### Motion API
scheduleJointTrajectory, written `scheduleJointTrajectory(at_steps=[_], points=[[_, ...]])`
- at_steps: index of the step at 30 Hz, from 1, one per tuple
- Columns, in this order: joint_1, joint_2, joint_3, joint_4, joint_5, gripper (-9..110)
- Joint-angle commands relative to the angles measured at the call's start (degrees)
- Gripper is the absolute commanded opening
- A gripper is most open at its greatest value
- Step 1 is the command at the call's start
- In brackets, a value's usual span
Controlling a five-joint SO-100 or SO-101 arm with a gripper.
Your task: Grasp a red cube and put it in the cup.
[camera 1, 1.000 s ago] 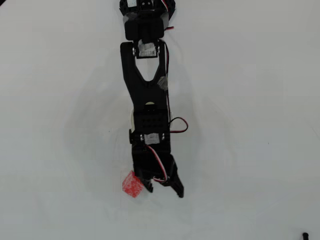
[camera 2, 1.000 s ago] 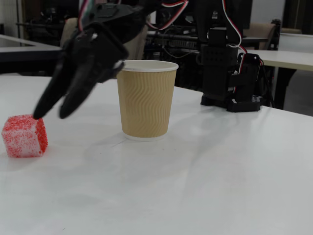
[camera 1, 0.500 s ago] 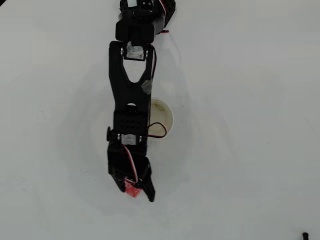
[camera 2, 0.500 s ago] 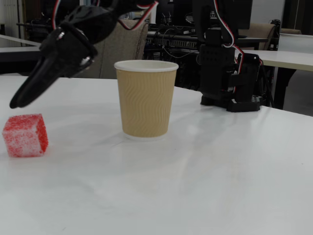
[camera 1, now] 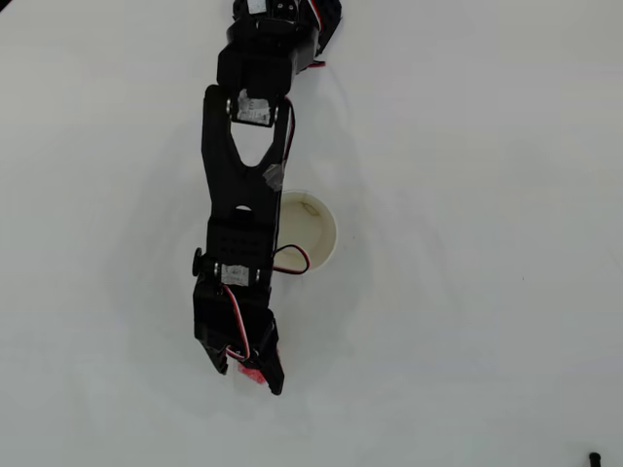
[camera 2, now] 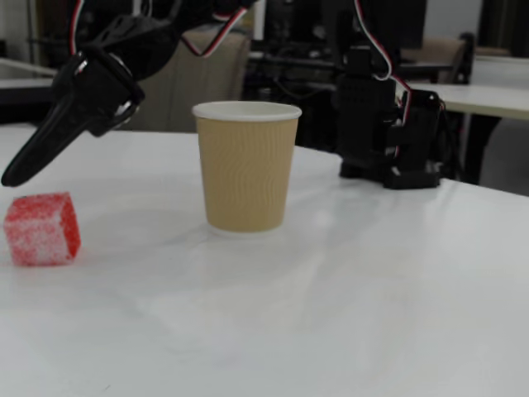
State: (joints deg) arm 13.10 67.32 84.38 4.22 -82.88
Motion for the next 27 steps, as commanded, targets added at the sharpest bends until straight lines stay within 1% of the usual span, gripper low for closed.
scheduleJointTrajectory(at_steps=[1, 27], points=[[-0.5, 1.1, -5.5, -0.6, -0.8, 30], [-4.3, -3.6, -6.5, -4.0, -2.5, 30]])
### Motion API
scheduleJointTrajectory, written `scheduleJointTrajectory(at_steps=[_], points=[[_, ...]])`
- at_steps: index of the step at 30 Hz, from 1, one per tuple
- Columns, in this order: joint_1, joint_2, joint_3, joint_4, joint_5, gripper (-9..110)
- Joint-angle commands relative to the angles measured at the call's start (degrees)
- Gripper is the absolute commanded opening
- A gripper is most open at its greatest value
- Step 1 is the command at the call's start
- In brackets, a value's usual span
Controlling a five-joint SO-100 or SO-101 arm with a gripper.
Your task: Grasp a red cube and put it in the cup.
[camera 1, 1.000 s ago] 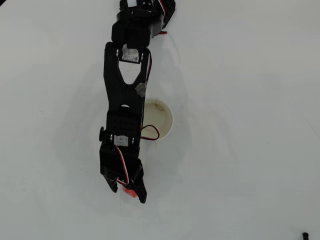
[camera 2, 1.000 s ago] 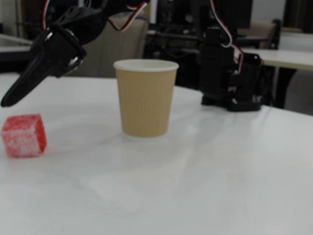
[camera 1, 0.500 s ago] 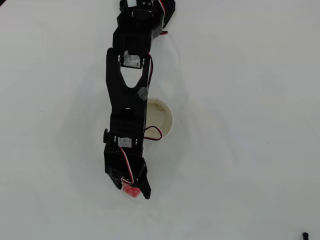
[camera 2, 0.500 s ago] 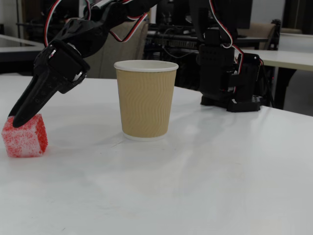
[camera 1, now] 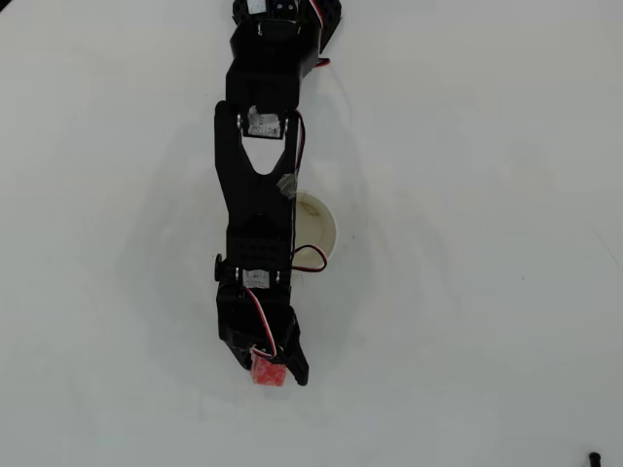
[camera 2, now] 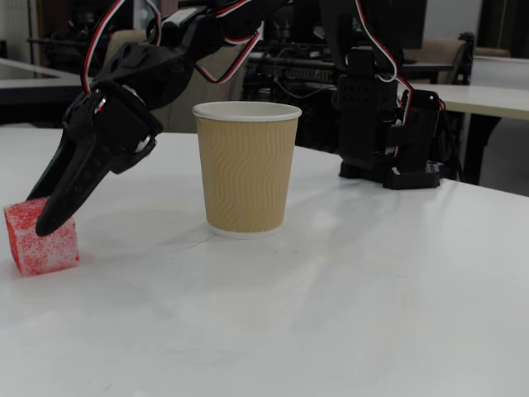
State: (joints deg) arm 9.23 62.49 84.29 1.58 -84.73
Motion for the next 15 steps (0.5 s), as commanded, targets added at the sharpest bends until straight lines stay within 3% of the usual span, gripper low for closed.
scheduleJointTrajectory(at_steps=[1, 15], points=[[-0.4, 0.9, -6.6, -1.4, -0.7, 30], [1.0, -3.9, -9.9, -3.1, -1.9, 30]])
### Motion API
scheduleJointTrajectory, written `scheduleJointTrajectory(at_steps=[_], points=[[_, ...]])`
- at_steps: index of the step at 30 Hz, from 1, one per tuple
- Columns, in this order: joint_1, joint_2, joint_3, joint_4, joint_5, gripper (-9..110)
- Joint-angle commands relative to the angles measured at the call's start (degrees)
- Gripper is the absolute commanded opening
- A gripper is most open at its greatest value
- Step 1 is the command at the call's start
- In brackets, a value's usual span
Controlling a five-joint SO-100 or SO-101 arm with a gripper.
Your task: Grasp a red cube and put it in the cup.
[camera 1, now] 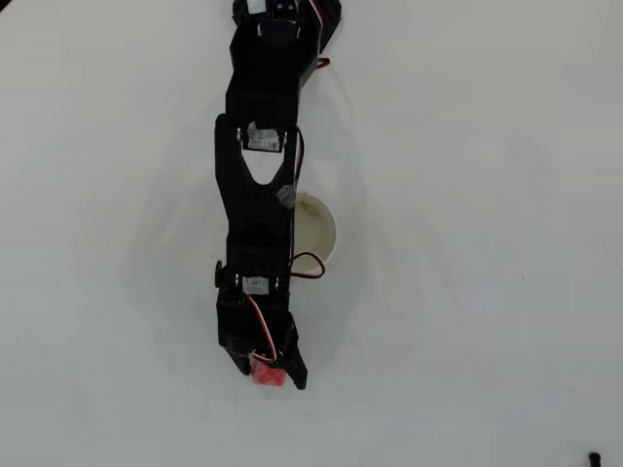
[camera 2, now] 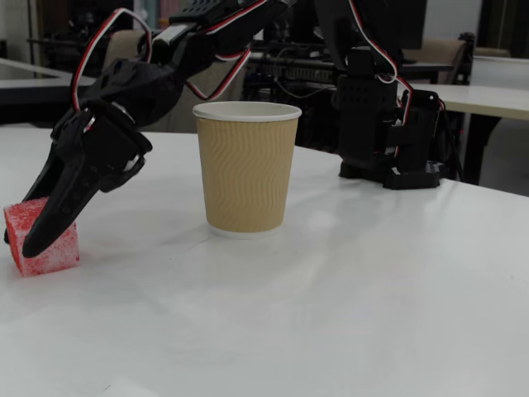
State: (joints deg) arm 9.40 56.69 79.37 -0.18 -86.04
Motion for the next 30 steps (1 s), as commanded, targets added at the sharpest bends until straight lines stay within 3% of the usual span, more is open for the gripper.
scheduleJointTrajectory(at_steps=[1, 13, 20, 26, 30], points=[[0.8, 1.9, -5.0, -1.3, -0.6, 30], [-1.4, 4.6, -4.3, 11.3, 0.0, 30], [-1.3, 5.3, -3.5, 12.0, 0.1, 29], [-0.4, 4.8, -4.2, 11.3, 0.1, 13], [-0.2, 5.4, -4.2, 11.9, 0.1, 11]])
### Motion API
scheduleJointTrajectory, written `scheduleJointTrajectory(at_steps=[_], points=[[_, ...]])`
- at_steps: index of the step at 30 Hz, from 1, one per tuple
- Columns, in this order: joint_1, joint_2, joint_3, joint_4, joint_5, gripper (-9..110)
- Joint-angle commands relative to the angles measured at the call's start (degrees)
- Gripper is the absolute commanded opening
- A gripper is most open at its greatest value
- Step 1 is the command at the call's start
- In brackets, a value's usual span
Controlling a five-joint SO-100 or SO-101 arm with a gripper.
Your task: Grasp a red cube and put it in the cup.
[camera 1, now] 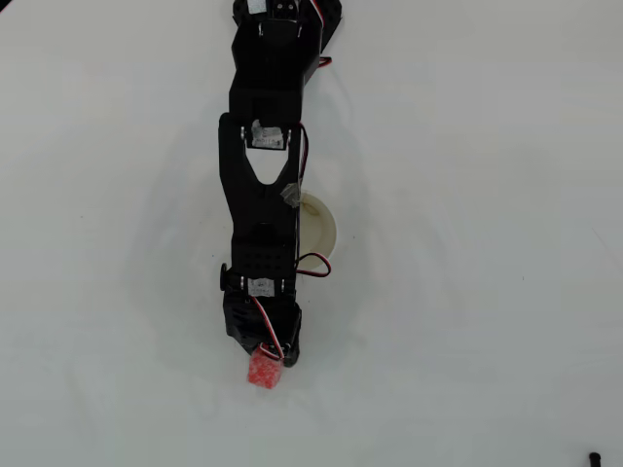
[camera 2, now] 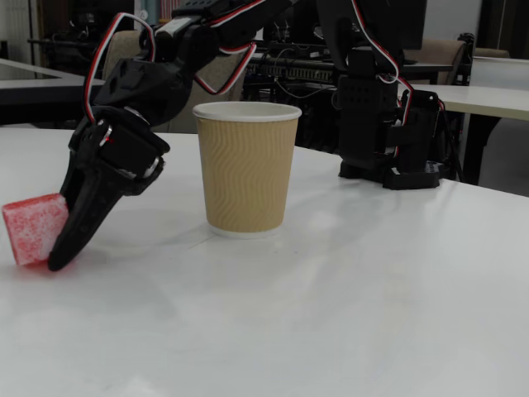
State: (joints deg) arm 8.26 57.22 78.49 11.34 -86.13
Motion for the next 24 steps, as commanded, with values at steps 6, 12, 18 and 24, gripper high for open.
scheduleJointTrajectory(at_steps=[6, 12, 18, 24], points=[[1.2, 7.6, -3.0, 0.4, 0.4, 11], [1.8, 11.4, -1.9, 0.4, 0.4, 11], [2.2, 19.4, 1.8, 0.4, 0.4, 11], [2.1, 29.8, 10.4, 0.4, 0.4, 11]])
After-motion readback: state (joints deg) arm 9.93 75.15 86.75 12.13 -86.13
